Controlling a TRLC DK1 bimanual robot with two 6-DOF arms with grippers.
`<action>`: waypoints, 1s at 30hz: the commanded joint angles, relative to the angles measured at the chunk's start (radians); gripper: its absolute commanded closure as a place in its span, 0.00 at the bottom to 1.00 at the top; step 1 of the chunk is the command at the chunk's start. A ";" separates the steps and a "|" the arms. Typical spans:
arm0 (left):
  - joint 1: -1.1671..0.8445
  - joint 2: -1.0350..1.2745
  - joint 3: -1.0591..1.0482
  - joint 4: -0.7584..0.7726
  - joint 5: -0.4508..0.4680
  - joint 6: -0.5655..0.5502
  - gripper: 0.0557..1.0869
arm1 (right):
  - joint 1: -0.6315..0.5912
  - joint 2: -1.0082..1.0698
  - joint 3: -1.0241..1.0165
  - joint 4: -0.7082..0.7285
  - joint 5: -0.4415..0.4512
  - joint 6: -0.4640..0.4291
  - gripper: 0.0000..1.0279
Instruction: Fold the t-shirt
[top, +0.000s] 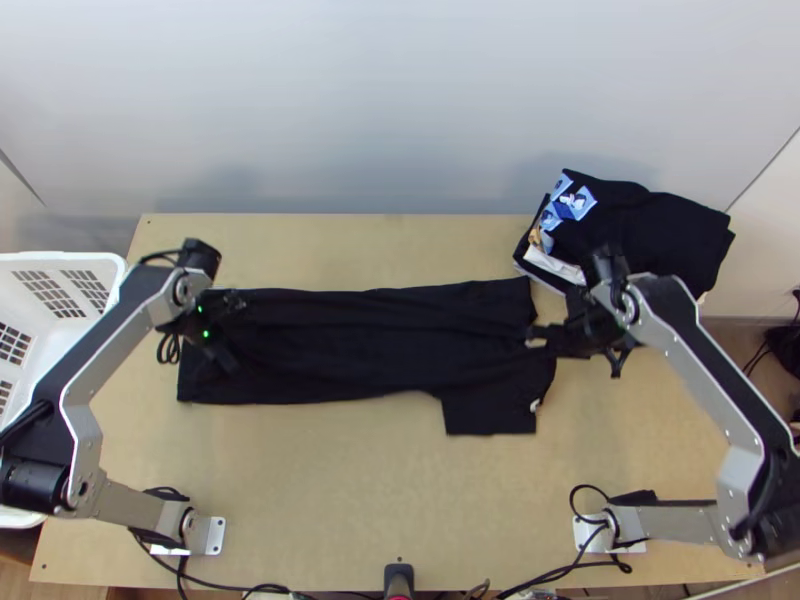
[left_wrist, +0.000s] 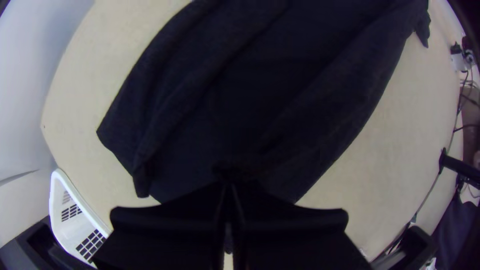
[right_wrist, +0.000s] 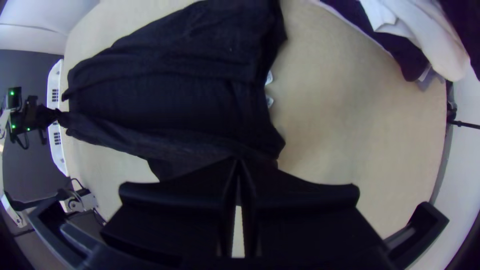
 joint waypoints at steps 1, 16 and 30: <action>0.057 0.080 0.145 0.000 0.061 -0.016 0.96 | -0.042 0.104 0.131 0.018 -0.001 0.003 0.97; 0.156 0.251 0.319 0.003 0.104 -0.005 0.96 | -0.030 0.148 0.210 0.121 0.001 0.119 0.97; 0.153 0.339 0.395 0.026 0.185 -0.075 0.96 | 0.107 0.114 0.146 0.306 0.103 0.194 0.97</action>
